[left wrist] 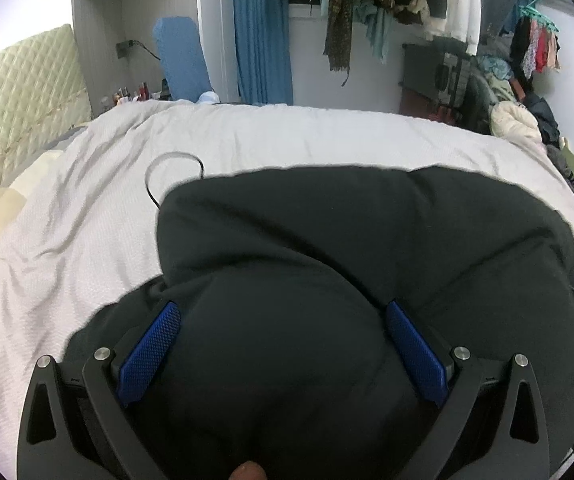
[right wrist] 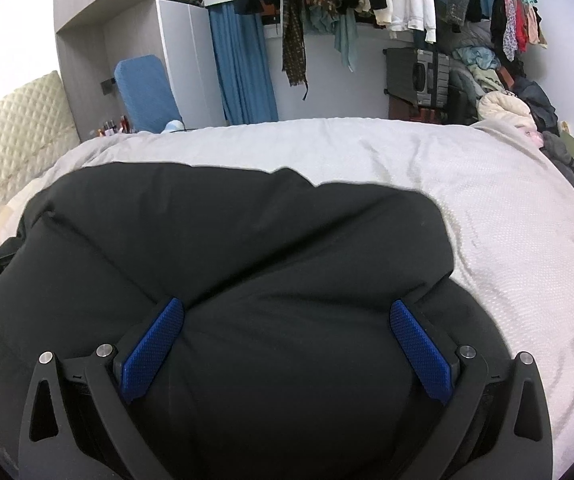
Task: Fold large clothes
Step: 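Withdraw both open grippers up from the folded jacket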
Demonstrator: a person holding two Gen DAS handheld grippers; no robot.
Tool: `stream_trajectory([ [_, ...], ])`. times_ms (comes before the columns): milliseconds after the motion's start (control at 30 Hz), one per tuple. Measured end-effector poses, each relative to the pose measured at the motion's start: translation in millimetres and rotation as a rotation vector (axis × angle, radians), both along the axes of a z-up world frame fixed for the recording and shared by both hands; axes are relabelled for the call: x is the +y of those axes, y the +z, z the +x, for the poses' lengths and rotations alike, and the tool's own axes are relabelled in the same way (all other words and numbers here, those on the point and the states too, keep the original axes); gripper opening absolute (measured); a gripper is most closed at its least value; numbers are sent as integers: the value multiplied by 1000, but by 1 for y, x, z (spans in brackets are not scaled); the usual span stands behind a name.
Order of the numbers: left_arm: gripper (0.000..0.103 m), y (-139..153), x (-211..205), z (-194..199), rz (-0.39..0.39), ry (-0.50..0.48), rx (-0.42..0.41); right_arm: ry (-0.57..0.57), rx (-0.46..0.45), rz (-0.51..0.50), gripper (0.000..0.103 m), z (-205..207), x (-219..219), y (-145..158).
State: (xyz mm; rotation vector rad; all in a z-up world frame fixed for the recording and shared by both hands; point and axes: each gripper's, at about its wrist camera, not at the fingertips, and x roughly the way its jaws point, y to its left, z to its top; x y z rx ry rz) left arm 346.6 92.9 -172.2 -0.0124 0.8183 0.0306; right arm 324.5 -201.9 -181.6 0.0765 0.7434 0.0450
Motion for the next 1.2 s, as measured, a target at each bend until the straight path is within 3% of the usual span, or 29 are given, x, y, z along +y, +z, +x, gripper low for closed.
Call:
stream_trajectory([
  [133, 103, 29, 0, -20, 4, -5, -18, 12, -8, 7, 103, -9, -1, 24],
  [333, 103, 95, -2, -76, -28, -32, -65, 12, -104, 4, 103, -49, 0, 91],
  [567, 103, 189, -4, -157, -18, -38, -172, 12, -211, 45, 103, -123, 4, 179],
  [733, 103, 237, -4, -220, -26, -47, -221, 29, -297, 59, 103, -176, 15, 230],
  [967, 103, 267, -7, -292, -6, -43, -253, 40, -378, 63, 103, -241, 26, 268],
  [1200, 103, 270, -9, -353, -34, -73, -263, 45, -433, 45, 103, -295, 38, 275],
])
